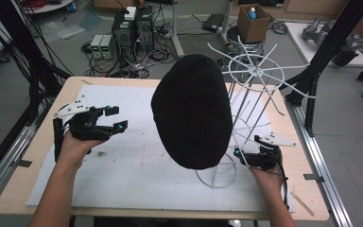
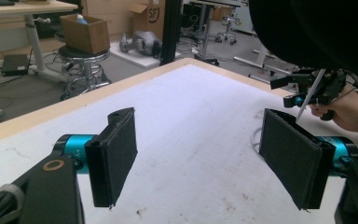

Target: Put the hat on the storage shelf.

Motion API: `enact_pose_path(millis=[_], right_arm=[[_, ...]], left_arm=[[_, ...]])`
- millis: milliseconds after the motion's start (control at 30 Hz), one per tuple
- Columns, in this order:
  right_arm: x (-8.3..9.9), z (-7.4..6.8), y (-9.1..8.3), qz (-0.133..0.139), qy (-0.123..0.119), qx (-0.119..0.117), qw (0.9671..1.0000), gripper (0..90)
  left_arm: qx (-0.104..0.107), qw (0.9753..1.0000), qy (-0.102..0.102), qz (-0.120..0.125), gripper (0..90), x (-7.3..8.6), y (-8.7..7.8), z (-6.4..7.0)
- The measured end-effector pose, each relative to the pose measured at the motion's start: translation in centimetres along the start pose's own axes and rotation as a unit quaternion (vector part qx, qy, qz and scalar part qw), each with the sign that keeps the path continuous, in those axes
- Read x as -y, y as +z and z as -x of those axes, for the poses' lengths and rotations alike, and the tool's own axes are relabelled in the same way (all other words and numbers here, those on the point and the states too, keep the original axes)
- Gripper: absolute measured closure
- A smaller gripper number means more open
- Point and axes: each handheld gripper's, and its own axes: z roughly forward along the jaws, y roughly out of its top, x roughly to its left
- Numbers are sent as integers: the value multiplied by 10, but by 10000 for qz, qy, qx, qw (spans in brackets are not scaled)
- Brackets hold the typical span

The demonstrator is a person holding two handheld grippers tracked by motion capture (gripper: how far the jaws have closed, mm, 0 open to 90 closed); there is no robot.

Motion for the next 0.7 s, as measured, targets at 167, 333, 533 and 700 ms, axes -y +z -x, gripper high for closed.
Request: enact_pose_path(millis=[167, 333, 533, 700], right_arm=[[2, 3, -1, -96, 36, 0, 9999, 33], [8, 7, -7, 63, 53, 81, 9999, 46], [8, 12, -10, 186, 149, 124, 9996, 46], [4, 8, -11, 259, 72, 155, 9995, 46]], left_arm=[[-143, 9998, -27, -99, 265, 9, 4, -3], [-202, 9998, -14, -88, 247, 11, 3, -3], [-312, 9992, -113, -221, 219, 26, 4, -7], [-453, 9984, -145, -312, 191, 36, 0, -8]])
